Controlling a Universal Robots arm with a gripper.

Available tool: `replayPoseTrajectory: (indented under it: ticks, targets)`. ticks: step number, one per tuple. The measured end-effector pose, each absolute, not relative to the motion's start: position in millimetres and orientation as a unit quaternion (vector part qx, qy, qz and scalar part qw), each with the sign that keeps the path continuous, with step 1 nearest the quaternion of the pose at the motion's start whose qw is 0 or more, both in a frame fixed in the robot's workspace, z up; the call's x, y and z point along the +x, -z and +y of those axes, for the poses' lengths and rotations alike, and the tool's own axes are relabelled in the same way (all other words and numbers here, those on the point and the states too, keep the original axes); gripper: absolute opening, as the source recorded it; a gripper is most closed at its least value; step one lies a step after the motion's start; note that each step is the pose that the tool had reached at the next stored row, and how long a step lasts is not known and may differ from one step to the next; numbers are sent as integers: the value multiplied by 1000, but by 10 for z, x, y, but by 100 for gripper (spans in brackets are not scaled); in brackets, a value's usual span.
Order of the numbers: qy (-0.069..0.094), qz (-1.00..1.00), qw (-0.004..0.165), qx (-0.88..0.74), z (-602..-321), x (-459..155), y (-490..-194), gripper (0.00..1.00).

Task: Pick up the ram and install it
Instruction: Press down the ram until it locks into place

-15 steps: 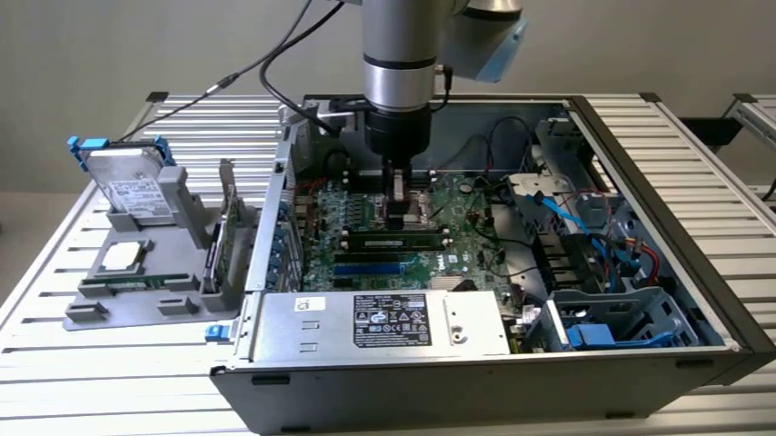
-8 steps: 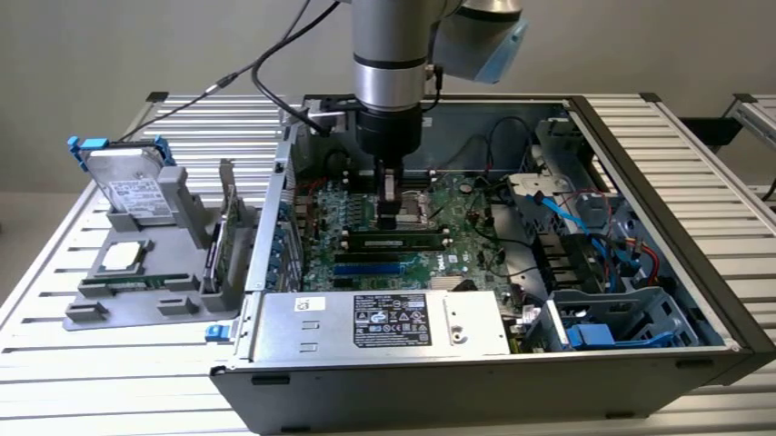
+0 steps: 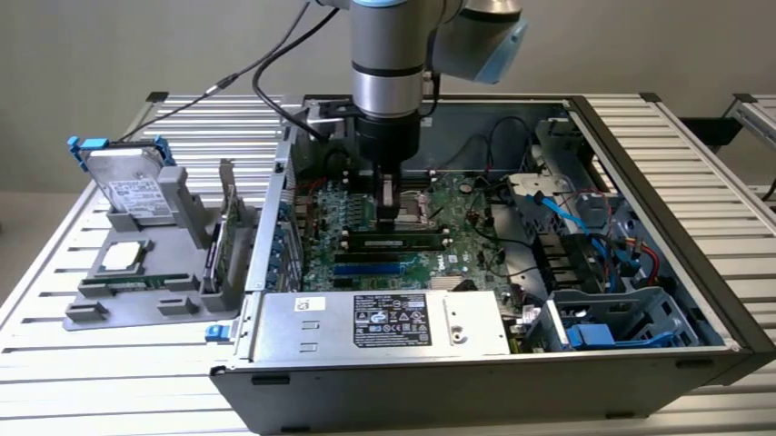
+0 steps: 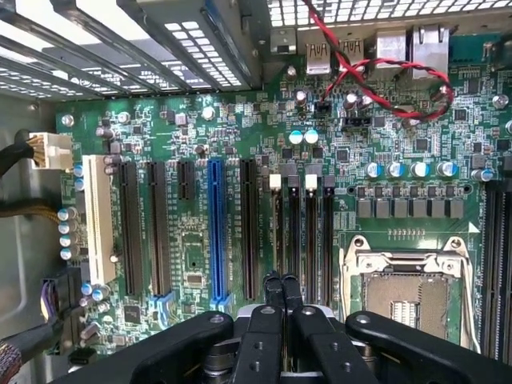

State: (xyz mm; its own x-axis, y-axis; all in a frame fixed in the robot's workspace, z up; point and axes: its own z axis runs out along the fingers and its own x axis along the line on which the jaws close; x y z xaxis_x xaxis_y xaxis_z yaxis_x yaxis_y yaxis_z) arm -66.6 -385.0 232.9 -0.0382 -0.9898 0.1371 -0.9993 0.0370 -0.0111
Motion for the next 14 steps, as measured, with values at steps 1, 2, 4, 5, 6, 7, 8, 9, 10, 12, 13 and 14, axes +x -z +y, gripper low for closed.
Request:
replayPoseTrajectory:
  ticks: [1, 2, 4, 5, 6, 7, 8, 9, 10, 12, 13, 14]
  targets:
    - [-52, -719, 46, 692, -3850, -667, -2317, 10]
    - [-52, -719, 46, 692, -3850, -669, -2305, 10]
    - [-52, -719, 46, 692, -3850, -672, -2283, 10]
    - [-52, -719, 46, 692, -3851, -672, -2281, 10]
    - [-52, -719, 46, 692, -3851, -672, -2281, 10]
    - [-52, -719, 46, 692, -3851, -672, -2281, 10]
    - [-52, -719, 46, 692, -3850, -672, -2281, 10]
    - [-52, -719, 46, 692, -3850, -672, -2279, 10]
    - [-52, -719, 46, 692, -3850, -672, -2275, 10]
    - [-52, -719, 46, 692, -3850, -672, -2265, 10]
    - [-52, -719, 46, 692, -3851, -673, -2262, 10]
    - [-52, -719, 46, 692, -3851, -673, -2262, 10]
